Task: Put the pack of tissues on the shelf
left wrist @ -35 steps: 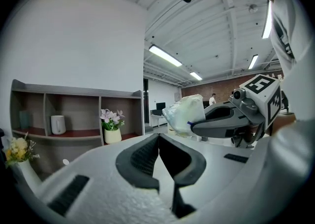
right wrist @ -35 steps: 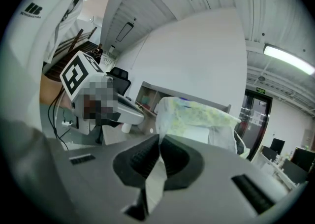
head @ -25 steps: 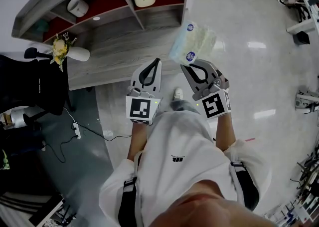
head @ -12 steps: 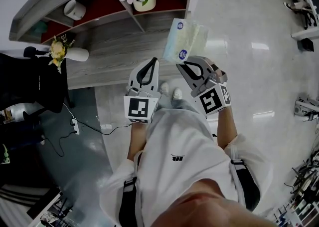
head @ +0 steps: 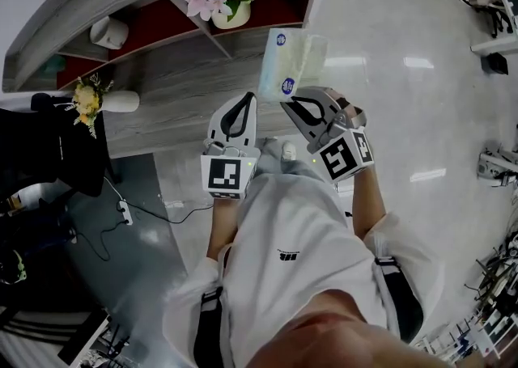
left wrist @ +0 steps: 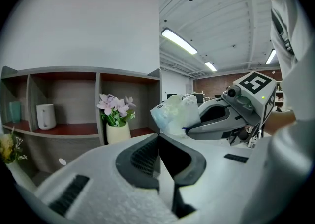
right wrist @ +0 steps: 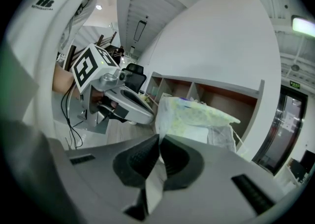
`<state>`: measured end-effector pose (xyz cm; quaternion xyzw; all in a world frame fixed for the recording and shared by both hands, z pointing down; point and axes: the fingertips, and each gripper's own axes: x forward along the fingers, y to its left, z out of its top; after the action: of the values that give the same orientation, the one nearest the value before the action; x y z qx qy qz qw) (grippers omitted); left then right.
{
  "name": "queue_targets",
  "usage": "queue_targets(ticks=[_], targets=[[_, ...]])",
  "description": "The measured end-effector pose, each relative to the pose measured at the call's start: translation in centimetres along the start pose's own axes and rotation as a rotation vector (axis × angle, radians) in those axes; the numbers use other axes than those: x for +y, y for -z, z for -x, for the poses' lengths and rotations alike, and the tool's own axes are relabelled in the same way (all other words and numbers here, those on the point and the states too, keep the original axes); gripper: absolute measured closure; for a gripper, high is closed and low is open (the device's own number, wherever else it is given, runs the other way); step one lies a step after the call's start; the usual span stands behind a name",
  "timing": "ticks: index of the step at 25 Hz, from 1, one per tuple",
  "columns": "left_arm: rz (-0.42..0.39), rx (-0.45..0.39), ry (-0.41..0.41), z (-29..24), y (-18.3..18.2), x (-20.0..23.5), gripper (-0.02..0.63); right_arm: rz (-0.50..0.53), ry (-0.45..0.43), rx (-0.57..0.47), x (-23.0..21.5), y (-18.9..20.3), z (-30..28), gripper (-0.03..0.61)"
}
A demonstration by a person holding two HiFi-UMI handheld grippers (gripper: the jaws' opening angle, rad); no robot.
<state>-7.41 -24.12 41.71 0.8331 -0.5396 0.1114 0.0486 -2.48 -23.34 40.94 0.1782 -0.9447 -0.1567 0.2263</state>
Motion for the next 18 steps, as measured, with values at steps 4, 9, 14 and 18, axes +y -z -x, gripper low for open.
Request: queue_targets(ticks=[4, 9, 14, 18], targets=[[0.007, 0.016, 0.02, -1.2, 0.4, 1.0, 0.588, -0.009, -0.011, 0.023, -0.6, 0.7, -1.5, 0.552], [0.019, 0.029, 0.037, -2.8, 1.0, 2.5, 0.588, -0.025, -0.024, 0.056, -1.5, 2.0, -3.4, 0.552], [0.036, 0.04, 0.051, -4.1, 1.6, 3.3, 0.588, -0.034, -0.03, 0.076, -2.3, 3.0, -4.8, 0.552], [0.04, 0.048, 0.065, -5.1, 1.9, 3.7, 0.588, -0.044, -0.023, 0.088, -3.2, 3.7, -5.6, 0.552]])
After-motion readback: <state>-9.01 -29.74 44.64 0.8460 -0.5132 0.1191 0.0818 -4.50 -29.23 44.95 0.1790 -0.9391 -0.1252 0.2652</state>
